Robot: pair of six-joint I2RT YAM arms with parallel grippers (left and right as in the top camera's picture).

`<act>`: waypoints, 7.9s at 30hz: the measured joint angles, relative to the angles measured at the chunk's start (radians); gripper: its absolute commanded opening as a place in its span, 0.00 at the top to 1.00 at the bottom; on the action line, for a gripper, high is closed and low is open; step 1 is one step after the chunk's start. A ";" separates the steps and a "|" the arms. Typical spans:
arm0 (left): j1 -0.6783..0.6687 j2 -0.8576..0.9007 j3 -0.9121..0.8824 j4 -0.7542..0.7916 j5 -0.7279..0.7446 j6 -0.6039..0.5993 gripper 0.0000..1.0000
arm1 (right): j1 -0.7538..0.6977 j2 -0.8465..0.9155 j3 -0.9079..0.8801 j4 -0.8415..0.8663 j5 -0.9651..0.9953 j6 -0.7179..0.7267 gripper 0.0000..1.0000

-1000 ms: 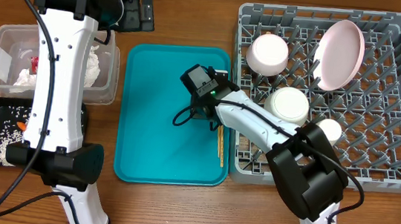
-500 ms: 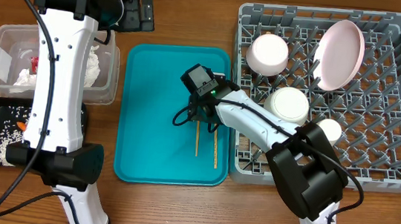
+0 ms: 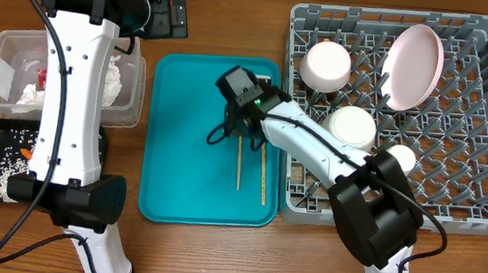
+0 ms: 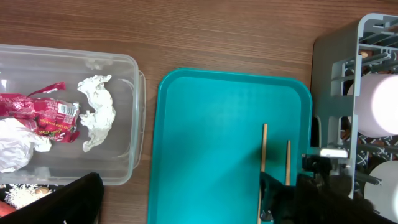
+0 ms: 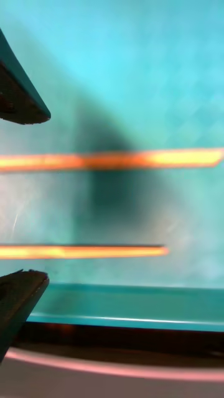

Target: Sort waste into correct bins and load items into the dishwasher

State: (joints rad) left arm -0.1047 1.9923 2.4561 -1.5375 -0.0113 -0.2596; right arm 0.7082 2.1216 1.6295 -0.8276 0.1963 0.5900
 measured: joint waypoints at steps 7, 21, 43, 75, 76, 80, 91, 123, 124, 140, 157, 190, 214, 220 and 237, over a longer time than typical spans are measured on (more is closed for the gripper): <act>0.000 0.000 0.000 0.000 0.000 0.000 0.00 | 0.008 0.000 0.032 0.007 -0.184 -0.014 0.00; 0.000 0.000 0.000 0.000 0.000 0.000 0.00 | 0.013 0.000 -0.014 0.057 -0.156 -0.016 0.38; 0.000 0.000 0.000 0.000 0.000 0.000 0.00 | 0.013 0.058 -0.053 0.167 -0.066 -0.014 0.65; 0.000 0.000 0.000 0.000 0.000 0.000 0.00 | 0.014 0.068 -0.016 0.070 -0.035 -0.018 0.96; 0.000 0.000 0.000 0.000 0.000 0.000 0.00 | 0.014 0.068 -0.008 0.063 -0.037 -0.021 0.96; 0.000 0.000 0.000 0.000 0.000 0.000 0.00 | 0.014 0.055 0.016 0.058 -0.040 -0.051 0.96; 0.000 0.000 0.000 0.000 0.000 0.000 0.00 | -0.010 -0.178 0.022 0.037 -0.002 -0.196 0.96; 0.000 0.000 0.000 0.000 0.000 0.000 0.00 | -0.616 -0.302 0.018 0.151 -0.027 -0.721 0.96; 0.000 0.000 0.000 0.000 0.000 0.000 0.00 | -0.617 -0.298 0.018 0.159 -0.032 -0.722 0.96; 0.000 0.000 0.000 0.000 0.000 0.000 0.00 | -0.617 -0.166 0.012 0.169 -0.056 -0.751 0.79; 0.000 0.000 0.000 0.000 0.000 0.000 0.00 | -0.593 -0.176 0.060 0.079 -0.070 -0.687 0.64; 0.000 0.000 0.000 0.000 0.000 0.000 0.00 | 0.025 -0.168 -0.159 0.143 -0.072 -0.072 0.50; 0.000 0.000 0.000 0.000 0.000 0.000 0.00 | 0.010 -0.039 -0.162 0.094 0.047 -0.014 0.40; 0.000 0.000 0.000 0.000 0.000 0.000 0.00 | 0.005 -0.038 -0.162 0.092 0.043 -0.014 0.41; 0.000 0.000 0.000 0.000 0.000 0.000 0.00 | 0.005 -0.037 -0.190 0.139 0.017 -0.014 0.50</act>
State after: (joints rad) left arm -0.1047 1.9923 2.4561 -1.5375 -0.0113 -0.2596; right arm 0.7132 2.0846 1.4391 -0.6888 0.2134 0.5762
